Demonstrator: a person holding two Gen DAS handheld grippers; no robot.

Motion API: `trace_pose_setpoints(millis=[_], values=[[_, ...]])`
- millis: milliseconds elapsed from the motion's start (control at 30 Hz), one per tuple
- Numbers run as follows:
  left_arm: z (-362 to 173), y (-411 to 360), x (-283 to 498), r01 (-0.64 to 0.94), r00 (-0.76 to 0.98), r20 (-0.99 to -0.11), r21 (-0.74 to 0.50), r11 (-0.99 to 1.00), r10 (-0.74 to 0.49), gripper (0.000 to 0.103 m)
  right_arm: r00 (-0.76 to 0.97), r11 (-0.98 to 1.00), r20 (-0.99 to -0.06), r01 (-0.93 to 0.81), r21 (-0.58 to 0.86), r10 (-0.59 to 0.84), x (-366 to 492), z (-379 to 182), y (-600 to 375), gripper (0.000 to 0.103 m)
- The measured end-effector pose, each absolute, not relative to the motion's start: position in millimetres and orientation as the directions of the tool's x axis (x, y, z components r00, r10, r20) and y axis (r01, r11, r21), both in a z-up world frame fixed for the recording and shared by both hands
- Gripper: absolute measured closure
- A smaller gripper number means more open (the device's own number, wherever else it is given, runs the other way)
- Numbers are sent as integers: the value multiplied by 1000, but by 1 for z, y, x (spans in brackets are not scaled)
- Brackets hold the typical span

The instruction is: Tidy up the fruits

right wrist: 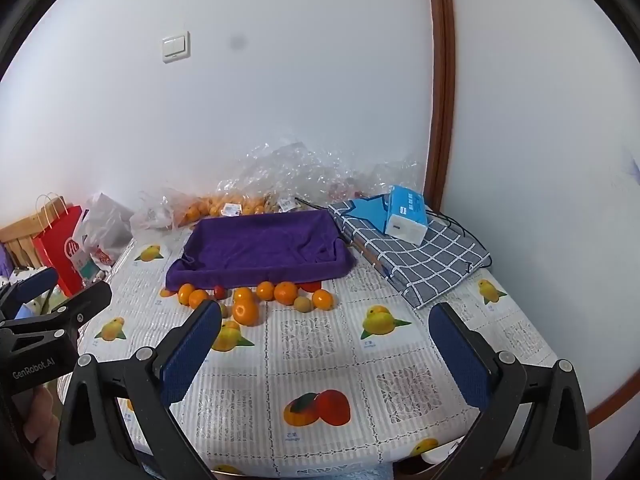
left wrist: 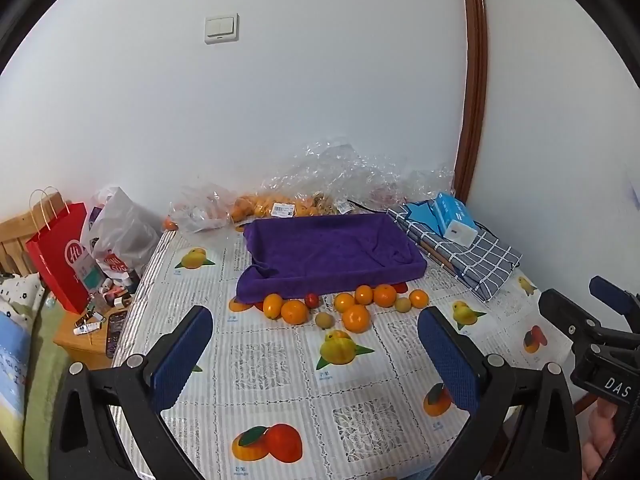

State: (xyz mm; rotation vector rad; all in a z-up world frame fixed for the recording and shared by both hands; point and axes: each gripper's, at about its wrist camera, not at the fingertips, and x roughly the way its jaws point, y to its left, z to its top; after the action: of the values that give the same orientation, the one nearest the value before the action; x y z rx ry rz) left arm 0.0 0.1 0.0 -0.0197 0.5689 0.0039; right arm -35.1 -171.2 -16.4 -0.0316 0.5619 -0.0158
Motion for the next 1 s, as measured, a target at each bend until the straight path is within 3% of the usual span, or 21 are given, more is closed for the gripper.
trace_pose_setpoints(millis=[1000], values=[[2, -6, -3, 2, 844, -536, -28, 1000, -17, 0, 844, 1000, -536, -6, -11, 0, -42, -23, -176, 0]])
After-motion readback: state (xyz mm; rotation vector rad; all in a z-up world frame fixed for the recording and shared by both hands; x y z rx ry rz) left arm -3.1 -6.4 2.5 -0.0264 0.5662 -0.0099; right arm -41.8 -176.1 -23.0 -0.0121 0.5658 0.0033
